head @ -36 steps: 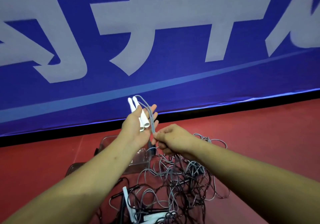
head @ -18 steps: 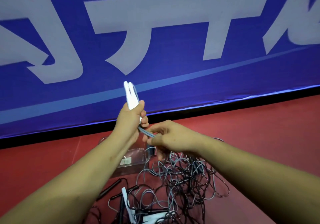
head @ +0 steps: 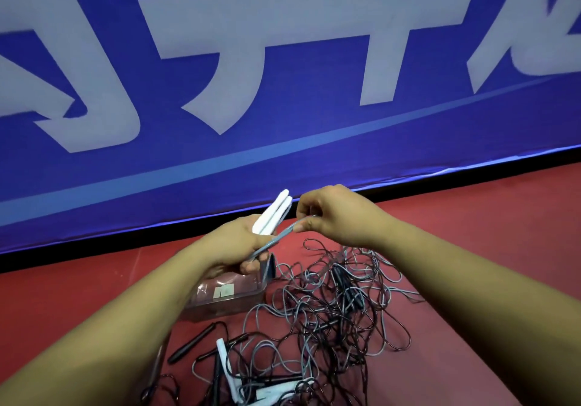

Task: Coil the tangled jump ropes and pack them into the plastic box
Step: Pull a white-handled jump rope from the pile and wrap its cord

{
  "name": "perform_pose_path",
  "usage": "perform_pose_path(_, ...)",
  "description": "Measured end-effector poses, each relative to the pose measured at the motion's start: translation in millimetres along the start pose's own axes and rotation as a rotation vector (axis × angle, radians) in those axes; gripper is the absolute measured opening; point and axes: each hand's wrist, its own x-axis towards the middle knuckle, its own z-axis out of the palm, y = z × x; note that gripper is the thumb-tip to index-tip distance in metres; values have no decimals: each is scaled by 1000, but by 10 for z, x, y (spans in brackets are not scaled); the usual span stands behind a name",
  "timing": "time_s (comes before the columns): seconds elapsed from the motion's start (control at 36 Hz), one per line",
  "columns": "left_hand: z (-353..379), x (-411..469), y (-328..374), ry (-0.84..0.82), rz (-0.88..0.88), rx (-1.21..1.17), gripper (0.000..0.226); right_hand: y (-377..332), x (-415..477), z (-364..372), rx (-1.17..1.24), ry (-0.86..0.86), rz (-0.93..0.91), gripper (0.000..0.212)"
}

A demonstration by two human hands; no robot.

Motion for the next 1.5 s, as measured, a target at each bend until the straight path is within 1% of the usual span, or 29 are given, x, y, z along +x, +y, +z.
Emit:
perform_pose_path(0.08,33,-48,20,-32,-8,-151,9,89,-26,-55,-63,8,3,23)
perform_pose_path(0.17,69,-103,75,-92,23,-158,14,148,-26,-77,-74,30,3,20)
perform_pose_path(0.19,74,-117,81,-120,24,-163,20,164,-21,-82,-90,40,-1,20)
perform_pose_path(0.25,60,-131,75,-180,12,-166,44,205,-9,-81,-116,61,-9,19)
perform_pose_path(0.28,50,-135,68,-200,10,-162,52,223,-9,-76,-120,68,-9,20)
perform_pose_path(0.31,37,-137,60,-216,10,-151,52,235,-12,-68,-128,70,-9,22)
perform_pose_path(0.33,22,-134,56,-228,11,-119,46,242,-14,-60,-142,72,-11,23)
perform_pose_path(0.39,-4,-144,51,-240,-2,39,25,227,-9,-49,-175,82,-24,21)
perform_pose_path(0.42,-12,-149,42,-249,-13,135,22,220,-5,-47,-185,85,-31,18)
perform_pose_path(0.5,-56,-152,22,-289,-32,298,24,218,-2,-36,-191,60,-44,13)
perform_pose_path(0.56,-65,-188,63,-336,-5,402,22,211,-9,-50,-189,69,-69,12)
perform_pose_path(0.64,-66,-244,136,-386,9,564,26,165,-6,-118,-214,128,-105,18)
perform_pose_path(0.72,-84,-294,192,-380,56,680,26,133,30,-148,-129,107,-121,12)
perform_pose_path(0.78,-90,-328,222,-342,144,672,22,167,53,-140,-5,79,-102,7)
perform_pose_path(0.83,-105,-357,258,-263,230,617,21,253,39,-136,121,93,-55,5)
perform_pose_path(0.92,-165,-373,298,-52,339,623,31,408,-17,-36,298,129,27,15)
perform_pose_path(0.97,-190,-369,320,60,391,570,35,473,-56,96,376,91,65,13)
perform_pose_path(1.03,-216,-342,314,143,403,478,33,482,-79,248,424,22,85,15)
perform_pose_path(1.06,-229,-327,308,191,402,468,30,462,-88,311,437,-11,89,18)
perform_pose_path(1.14,-316,-248,272,313,388,529,19,337,-70,452,480,-77,107,22)
perform_pose_path(1.22,-380,-179,217,410,341,569,18,189,-47,588,562,-152,156,25)
perform_pose_path(1.28,-382,-149,180,484,330,660,16,65,-51,649,584,-202,180,27)
perform_pose_path(1.36,-358,-105,114,586,343,810,12,-188,-71,705,525,-263,178,29)
perform_pose_path(1.42,-347,-78,88,613,335,884,8,-383,-89,708,466,-296,144,29)
perform_pose_path(1.5,-323,-70,75,612,265,1097,12,-583,-89,659,341,-295,69,30)
